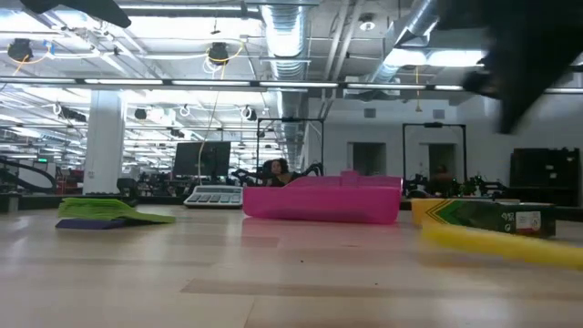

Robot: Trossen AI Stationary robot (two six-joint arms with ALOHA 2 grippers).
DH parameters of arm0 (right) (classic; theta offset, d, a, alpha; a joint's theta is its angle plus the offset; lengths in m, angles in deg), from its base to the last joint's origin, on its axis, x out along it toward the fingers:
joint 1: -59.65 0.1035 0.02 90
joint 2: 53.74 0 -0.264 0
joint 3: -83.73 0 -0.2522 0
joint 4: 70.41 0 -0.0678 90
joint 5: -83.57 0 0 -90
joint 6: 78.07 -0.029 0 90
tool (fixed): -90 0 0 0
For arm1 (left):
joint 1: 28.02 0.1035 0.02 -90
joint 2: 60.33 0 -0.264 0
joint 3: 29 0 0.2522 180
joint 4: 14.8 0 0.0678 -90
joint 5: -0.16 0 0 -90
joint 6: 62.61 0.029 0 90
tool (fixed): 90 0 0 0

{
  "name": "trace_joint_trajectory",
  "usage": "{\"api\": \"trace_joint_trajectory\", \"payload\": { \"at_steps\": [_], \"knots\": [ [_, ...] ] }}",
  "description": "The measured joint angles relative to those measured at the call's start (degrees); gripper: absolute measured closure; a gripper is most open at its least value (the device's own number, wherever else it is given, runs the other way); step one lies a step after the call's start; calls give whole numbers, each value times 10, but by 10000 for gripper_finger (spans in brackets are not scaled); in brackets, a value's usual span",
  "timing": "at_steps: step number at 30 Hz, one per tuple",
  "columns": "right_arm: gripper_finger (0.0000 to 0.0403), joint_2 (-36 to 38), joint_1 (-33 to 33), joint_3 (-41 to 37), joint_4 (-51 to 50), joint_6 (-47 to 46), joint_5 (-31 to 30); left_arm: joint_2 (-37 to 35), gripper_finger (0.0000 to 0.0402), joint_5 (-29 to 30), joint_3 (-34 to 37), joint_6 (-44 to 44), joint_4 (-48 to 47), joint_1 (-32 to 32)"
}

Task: Pack school essentials
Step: Put the yellow pen into the supply box

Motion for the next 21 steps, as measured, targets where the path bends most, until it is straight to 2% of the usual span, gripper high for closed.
{"api": "trace_joint_trajectory", "payload": {
  "at_steps": [6,8,10,14,18,21],
  "knots": [
    [401,0,-135,35,-8,108,-3,0,173,2,0,0,0,0],
    [401,0,-175,36,-12,107,9,0,173,2,0,0,0,0],
    [398,0,-204,36,-12,88,46,0,173,-3,0,0,0,0],
    [388,0,-186,36,22,86,118,0,173,-25,0,0,0,-2],
    [379,-5,-128,36,147,86,121,0,173,-35,0,1,0,-10],
    [356,-24,-90,37,214,120,109,0,173,-37,0,4,0,-15]
  ]
}}
